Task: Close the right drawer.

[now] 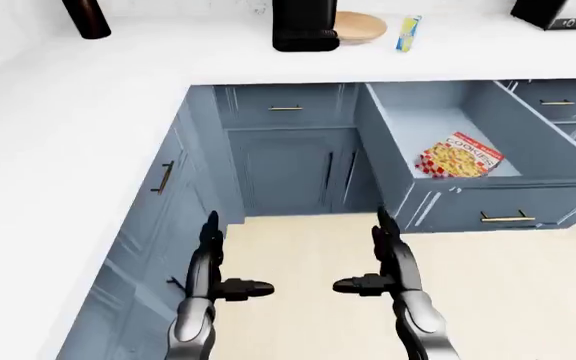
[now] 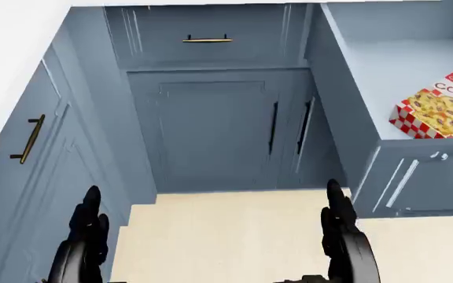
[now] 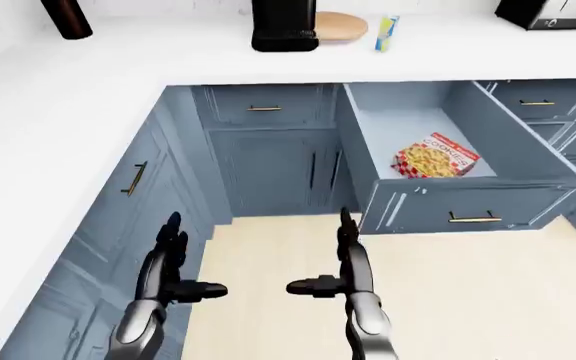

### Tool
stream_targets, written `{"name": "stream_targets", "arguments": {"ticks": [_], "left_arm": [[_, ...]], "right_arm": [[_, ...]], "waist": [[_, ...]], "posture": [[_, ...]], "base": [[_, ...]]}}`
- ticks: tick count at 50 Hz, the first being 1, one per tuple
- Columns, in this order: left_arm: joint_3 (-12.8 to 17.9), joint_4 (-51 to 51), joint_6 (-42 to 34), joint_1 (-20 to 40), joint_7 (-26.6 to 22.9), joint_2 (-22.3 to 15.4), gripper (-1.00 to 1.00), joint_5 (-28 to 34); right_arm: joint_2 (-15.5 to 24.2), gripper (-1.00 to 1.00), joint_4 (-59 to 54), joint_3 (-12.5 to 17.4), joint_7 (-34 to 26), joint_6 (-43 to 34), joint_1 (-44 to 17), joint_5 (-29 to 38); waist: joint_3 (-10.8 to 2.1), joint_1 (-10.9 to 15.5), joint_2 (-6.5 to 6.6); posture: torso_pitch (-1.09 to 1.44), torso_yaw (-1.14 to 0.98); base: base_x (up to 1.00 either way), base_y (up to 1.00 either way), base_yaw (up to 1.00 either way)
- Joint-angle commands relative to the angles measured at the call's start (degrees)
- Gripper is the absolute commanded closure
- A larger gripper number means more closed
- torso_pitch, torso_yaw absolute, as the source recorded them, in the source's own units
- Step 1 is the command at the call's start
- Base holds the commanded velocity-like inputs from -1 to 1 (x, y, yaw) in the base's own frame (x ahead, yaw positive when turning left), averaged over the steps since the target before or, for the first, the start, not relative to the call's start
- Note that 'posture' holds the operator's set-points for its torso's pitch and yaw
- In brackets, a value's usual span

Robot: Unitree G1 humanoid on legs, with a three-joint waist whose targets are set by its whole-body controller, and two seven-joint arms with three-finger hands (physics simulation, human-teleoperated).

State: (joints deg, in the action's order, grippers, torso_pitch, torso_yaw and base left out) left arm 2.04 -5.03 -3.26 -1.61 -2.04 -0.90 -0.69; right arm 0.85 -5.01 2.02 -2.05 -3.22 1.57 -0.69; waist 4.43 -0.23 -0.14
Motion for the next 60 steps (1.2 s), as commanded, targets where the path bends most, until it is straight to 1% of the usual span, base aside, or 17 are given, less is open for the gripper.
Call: {"name": "stream_targets", "arguments": {"ticks": [1, 3, 4, 5, 7, 8, 11, 19, 25, 40, 41, 43, 50, 53, 56, 58, 60], "left_arm": [[0.75, 7.78, 7.46, -0.02, -1.27, -0.45, -1.00, -1.45], [0.65, 11.39, 9.11, -1.34, -2.16, -0.36, -1.00, -1.91], [0.40, 13.52, 11.02, -2.29, -1.50, -0.23, -1.00, -0.42], [0.58, 17.70, 9.70, -3.08, -1.08, -0.05, -1.00, -0.55], [1.26, 22.83, 10.19, -4.11, -0.93, 0.03, -1.00, -1.05], [1.12, 25.59, 10.61, -4.95, -0.55, 0.15, -1.00, -0.03], [0.15, 31.74, 13.77, -7.22, -0.64, 0.33, -1.00, 3.40], [0.16, 53.14, 13.25, -13.01, -2.50, 1.53, -1.00, 1.37], [0.68, 61.76, 14.07, -15.87, -4.39, 2.30, -1.00, -1.50], [0.22, 61.57, 15.58, -16.53, -4.75, 2.66, -1.00, -0.92], [0.23, 61.59, 15.59, -16.60, -4.76, 2.65, -1.00, -1.03], [0.08, 61.71, 15.62, -16.75, -4.79, 2.64, -1.00, -0.85], [-0.07, 61.83, 15.60, -16.86, -4.81, 2.59, -1.00, -0.73], [-0.20, 61.77, 16.04, -17.19, -4.88, 2.59, -1.00, -0.70], [-0.42, 61.57, 16.35, -17.40, -4.93, 2.57, -1.00, -0.63], [-0.49, 61.49, 16.40, -17.43, -4.97, 2.50, -1.00, -0.67], [-0.54, 61.52, 16.38, -17.44, -4.96, 2.48, -1.00, -0.63]], "right_arm": [[1.03, -1.00, 6.53, -1.94, -4.42, 8.83, 1.25, 0.49], [0.84, -1.00, 9.90, -2.24, -4.91, 8.98, 2.87, 2.17], [0.69, -1.00, 11.76, -2.38, -5.02, 8.95, 3.46, 2.83], [0.45, -1.00, 14.44, -2.27, -4.69, 8.97, 3.99, 3.26], [0.21, -1.00, 19.71, -2.61, -4.01, 10.48, 5.66, 4.94], [0.15, -1.00, 21.87, -3.11, -4.32, 10.59, 6.43, 5.38], [-0.08, -1.00, 26.32, -3.67, -4.21, 11.98, 7.77, 6.35], [0.04, -1.00, 43.12, -5.42, -4.39, 20.36, 14.52, 8.31], [0.08, -1.00, 53.02, -6.20, -3.68, 19.35, 17.73, 8.75], [0.24, -1.00, 51.62, -6.25, -3.04, 20.40, 17.65, 9.10], [0.25, -1.00, 51.45, -6.27, -3.06, 20.50, 17.69, 9.07], [0.32, -1.00, 51.19, -6.27, -3.10, 20.74, 17.77, 9.07], [0.26, -1.00, 51.65, -6.45, -3.19, 20.22, 17.79, 9.43], [0.31, -1.00, 52.28, -6.62, -3.27, 19.69, 17.91, 9.49], [0.37, -1.00, 52.61, -6.61, -3.35, 19.45, 17.94, 9.25], [0.41, -1.00, 52.31, -6.48, -3.36, 19.76, 17.86, 9.25], [0.47, -1.00, 51.81, -6.33, -3.41, 20.22, 17.89, 9.15]], "waist": [[-0.05, -0.12, -0.45], [-3.53, 0.38, -0.13], [-3.00, 0.39, -0.15], [-1.21, 0.27, -0.45], [-3.97, 0.25, -0.50], [-4.23, 0.34, -0.49], [-4.11, 0.40, -0.32], [-4.68, 0.40, -0.20], [-4.55, 0.45, -0.11], [-3.63, 0.41, -0.21], [-4.19, 0.21, 0.13], [-2.48, 0.20, 0.25], [-1.75, -0.40, -0.16], [-1.59, -0.64, 0.78], [-1.02, 0.01, 3.49], [-1.09, 0.14, 2.26], [-0.99, -0.07, 2.82]], "posture": [[0.00, 0.00], [0.00, 0.00], [0.00, 0.00], [0.00, 0.00], [0.00, 0.00], [0.00, 0.00], [0.00, 0.00], [0.00, 0.00], [0.00, 0.00], [0.00, 0.00], [0.00, 0.00], [0.00, 0.00], [0.00, 0.00], [0.00, 0.00], [0.00, 0.00], [0.00, 0.00], [0.00, 0.00]], "base": [[0.00, 0.00, 0.00], [0.00, 0.00, 0.00], [0.00, 0.00, 0.00], [0.00, 0.00, 0.00], [0.00, 0.00, 0.00], [0.00, 0.00, 0.00], [0.00, 0.00, 0.00], [0.00, 0.00, 0.00], [0.00, 0.00, 0.00], [0.00, 0.00, 0.00], [0.00, 0.00, -0.12], [0.00, 0.00, -0.23], [0.00, 0.00, -0.25], [0.00, 0.00, -0.26], [0.00, 0.00, -0.26], [0.00, 0.00, -0.41], [0.00, 0.00, -0.40]]}}
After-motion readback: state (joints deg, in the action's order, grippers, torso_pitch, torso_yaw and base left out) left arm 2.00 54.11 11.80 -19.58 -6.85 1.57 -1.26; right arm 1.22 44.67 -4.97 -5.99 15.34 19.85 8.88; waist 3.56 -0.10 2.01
